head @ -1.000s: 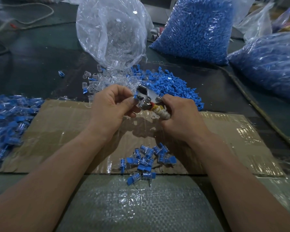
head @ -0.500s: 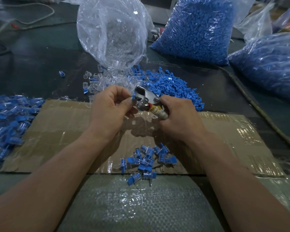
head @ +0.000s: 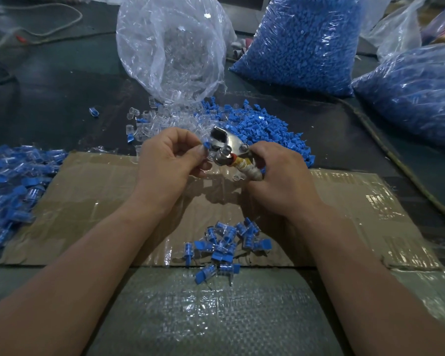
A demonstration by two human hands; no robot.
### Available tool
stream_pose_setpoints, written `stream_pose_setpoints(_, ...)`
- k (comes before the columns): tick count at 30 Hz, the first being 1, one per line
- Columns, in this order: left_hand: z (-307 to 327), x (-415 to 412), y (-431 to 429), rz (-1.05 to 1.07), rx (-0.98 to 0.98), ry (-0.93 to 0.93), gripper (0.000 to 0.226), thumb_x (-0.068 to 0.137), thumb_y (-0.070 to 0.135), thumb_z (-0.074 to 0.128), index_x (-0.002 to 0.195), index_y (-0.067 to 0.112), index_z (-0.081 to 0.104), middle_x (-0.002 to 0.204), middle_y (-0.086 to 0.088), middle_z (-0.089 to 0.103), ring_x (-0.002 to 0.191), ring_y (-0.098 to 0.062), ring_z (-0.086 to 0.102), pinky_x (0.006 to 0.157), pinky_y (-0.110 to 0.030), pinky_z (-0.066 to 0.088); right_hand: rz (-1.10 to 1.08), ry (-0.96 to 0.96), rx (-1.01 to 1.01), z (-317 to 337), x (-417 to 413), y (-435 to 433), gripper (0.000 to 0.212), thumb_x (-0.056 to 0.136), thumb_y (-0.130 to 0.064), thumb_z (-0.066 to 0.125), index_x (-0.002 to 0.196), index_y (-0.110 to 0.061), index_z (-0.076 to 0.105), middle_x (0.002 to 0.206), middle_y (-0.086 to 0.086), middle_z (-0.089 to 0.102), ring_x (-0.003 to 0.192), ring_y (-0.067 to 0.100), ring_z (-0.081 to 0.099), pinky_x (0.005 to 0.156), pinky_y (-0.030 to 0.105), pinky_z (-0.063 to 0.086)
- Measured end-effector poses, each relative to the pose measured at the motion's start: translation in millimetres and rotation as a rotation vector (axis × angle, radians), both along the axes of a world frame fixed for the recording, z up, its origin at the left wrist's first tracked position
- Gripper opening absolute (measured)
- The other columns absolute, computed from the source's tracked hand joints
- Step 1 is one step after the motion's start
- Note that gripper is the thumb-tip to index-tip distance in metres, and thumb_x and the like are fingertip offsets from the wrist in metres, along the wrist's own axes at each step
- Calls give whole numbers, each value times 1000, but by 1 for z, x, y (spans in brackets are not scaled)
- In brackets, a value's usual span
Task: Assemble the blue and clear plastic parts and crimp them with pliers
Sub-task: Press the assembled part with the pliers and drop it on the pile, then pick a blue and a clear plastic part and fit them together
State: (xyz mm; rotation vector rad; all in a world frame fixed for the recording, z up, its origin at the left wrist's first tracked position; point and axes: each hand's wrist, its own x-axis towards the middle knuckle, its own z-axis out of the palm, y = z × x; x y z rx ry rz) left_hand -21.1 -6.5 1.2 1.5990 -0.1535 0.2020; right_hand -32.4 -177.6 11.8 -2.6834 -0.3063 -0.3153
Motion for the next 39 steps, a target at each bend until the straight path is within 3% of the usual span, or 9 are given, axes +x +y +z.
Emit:
stream_pose_setpoints(4,6,-3,3,-59,-73,97,14,81,0,63,76,13,63,60,2,67,51,-8,62,43,-15,47,-136,-43,82,-2,6,-12,20,77,-19,66,95,-13,59,80,-6,49,76,14,46,63,28,32)
stream_pose_setpoints(8,13,-11,3,-309,-9,208,11,66,16,65,76,11,66,61,-1,68,43,-5,57,36,-12,40,-290,-46,149,-2,10,-24,32,73,-35,74,94,-18,57,85,-2,55,78,17,52,68,30,39)
stream_pose_setpoints(11,14,-15,2,-443,20,233,10,59,14,68,69,11,68,62,-4,68,47,-8,59,41,-14,45,-354,-12,124,-2,13,-32,37,70,-42,76,90,-20,54,86,0,56,80,18,52,69,30,40)
stream_pose_setpoints(17,14,-16,6,-714,116,239,16,54,24,74,66,14,73,61,-3,68,51,-9,59,49,-17,48,-452,45,76,-4,16,-42,62,68,-48,75,115,-13,57,105,5,60,93,21,53,73,29,34)
stream_pose_setpoints(22,14,-17,6,-806,123,235,12,56,19,73,65,11,72,62,-2,68,57,-9,63,54,-15,50,-478,103,51,-4,18,-44,68,68,-52,72,121,-13,53,114,6,58,103,25,53,75,30,34)
stream_pose_setpoints(27,12,-15,3,-537,18,280,7,64,17,71,65,10,69,57,-3,63,44,-7,57,43,-15,46,-485,154,38,-3,18,-44,67,69,-56,70,119,-14,53,114,6,58,102,24,53,76,32,38)
stream_pose_setpoints(30,2,-5,2,-108,271,90,9,78,8,67,73,16,66,62,4,61,41,6,51,42,-8,39,-488,177,36,-2,19,-42,69,69,-57,69,121,-15,52,119,6,57,106,25,52,87,39,43)
stream_pose_setpoints(34,-3,6,10,192,608,-52,18,83,13,66,100,19,68,87,5,63,75,-2,54,74,-17,40,-488,200,35,-1,20,-40,67,72,-55,69,124,-16,52,123,6,55,109,25,51,93,44,42)
stream_pose_setpoints(39,-5,9,10,103,933,-104,36,91,19,55,127,21,55,134,-3,48,127,-19,33,106,-32,18,-482,191,38,0,19,-40,67,74,-52,68,125,-13,51,124,8,52,111,25,49,92,40,42)
